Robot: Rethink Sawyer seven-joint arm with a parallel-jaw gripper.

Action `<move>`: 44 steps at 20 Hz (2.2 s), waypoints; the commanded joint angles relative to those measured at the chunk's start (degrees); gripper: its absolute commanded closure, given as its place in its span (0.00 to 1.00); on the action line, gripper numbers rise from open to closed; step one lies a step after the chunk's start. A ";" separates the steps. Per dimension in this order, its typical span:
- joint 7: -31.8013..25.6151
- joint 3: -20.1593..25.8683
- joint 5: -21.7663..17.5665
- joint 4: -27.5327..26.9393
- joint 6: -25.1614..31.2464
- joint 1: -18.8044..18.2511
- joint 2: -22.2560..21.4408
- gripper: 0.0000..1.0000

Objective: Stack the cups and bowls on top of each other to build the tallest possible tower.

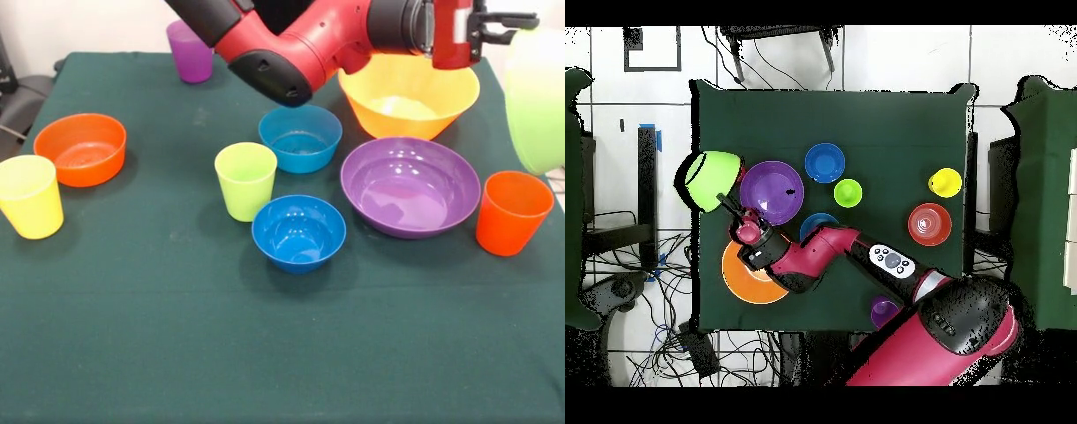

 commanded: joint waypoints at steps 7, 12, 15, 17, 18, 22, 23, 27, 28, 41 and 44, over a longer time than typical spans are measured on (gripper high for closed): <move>10.61 -6.14 -4.21 -5.23 1.80 -0.80 -4.59 1.00; 10.74 -6.45 -4.47 -5.85 0.24 -0.52 -2.94 1.00; 9.63 -6.45 -3.41 -6.41 -0.30 0.23 -1.82 1.00; 9.10 -6.69 -3.16 -7.45 -0.65 0.87 -0.70 1.00; 8.87 -6.84 -3.29 -8.13 -1.04 1.13 0.04 1.00; 8.45 -7.36 -4.09 -10.98 -2.74 2.11 2.82 1.00; 8.34 -7.49 -4.18 -11.54 -3.12 2.33 3.38 1.00; 7.88 -7.84 -3.90 -12.58 -4.23 3.00 4.34 1.00; 7.88 -7.96 -3.84 -12.79 -4.39 3.15 4.50 1.00; 10.89 -9.94 -6.89 -17.10 -7.30 4.11 6.48 1.00; 11.59 -10.29 -7.58 -17.57 -7.63 4.12 6.62 1.00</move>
